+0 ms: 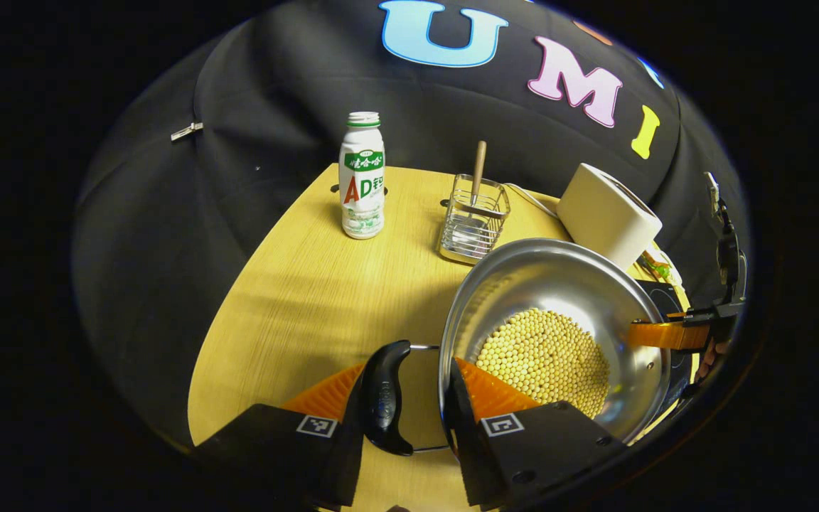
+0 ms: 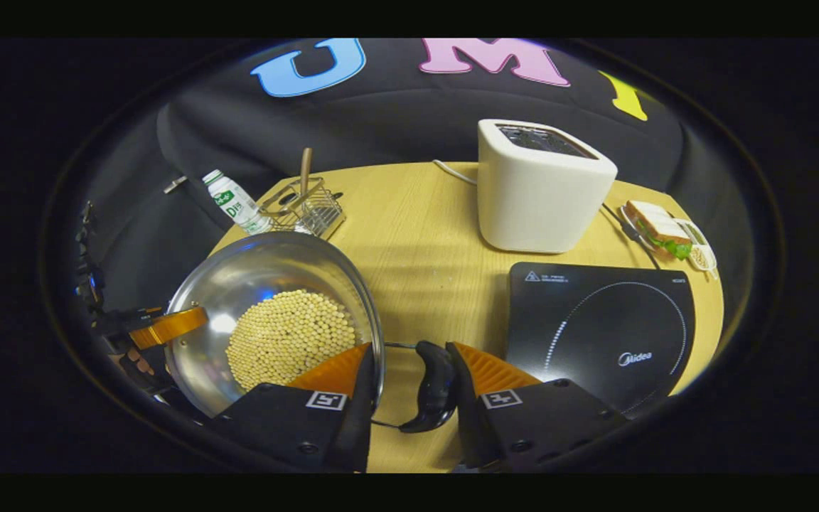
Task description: First push the handle of the pot to place it horizontally, then grasp the pot with both hands and set it on the induction cooktop.
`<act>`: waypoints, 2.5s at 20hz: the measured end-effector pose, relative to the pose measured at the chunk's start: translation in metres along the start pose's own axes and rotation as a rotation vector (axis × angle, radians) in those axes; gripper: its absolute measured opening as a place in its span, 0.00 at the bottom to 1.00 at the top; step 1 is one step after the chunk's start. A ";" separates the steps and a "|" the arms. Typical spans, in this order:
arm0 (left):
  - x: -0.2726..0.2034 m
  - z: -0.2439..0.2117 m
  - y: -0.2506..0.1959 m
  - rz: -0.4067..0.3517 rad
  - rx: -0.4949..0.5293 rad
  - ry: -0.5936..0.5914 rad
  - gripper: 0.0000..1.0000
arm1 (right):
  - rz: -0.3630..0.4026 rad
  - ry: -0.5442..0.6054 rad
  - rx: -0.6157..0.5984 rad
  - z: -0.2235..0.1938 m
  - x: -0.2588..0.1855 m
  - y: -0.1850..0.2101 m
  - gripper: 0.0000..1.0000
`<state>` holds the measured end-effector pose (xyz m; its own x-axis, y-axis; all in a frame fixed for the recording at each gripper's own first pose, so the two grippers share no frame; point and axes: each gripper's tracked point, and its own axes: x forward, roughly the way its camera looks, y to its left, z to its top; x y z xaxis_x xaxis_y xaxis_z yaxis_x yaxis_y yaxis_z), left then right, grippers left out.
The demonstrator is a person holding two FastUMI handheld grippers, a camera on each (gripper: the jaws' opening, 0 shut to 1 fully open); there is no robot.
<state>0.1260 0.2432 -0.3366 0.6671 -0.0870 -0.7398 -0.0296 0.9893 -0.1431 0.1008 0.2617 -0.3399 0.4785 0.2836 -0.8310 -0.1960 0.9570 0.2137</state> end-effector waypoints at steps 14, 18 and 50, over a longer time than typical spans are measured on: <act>-0.038 0.025 -0.153 -0.057 0.044 -0.013 0.59 | -0.027 -0.047 0.039 0.019 -0.086 -0.133 0.53; -0.027 0.022 -0.196 -0.084 0.060 -0.004 0.59 | -0.048 -0.050 0.055 0.019 -0.099 -0.183 0.53; 0.041 -0.006 -0.331 -0.152 0.068 0.081 0.59 | -0.092 -0.011 0.132 -0.009 -0.082 -0.326 0.53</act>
<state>0.1591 -0.0886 -0.3236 0.5980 -0.2429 -0.7638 0.1192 0.9693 -0.2149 0.1178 -0.0740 -0.3462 0.4986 0.1939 -0.8449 -0.0369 0.9785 0.2027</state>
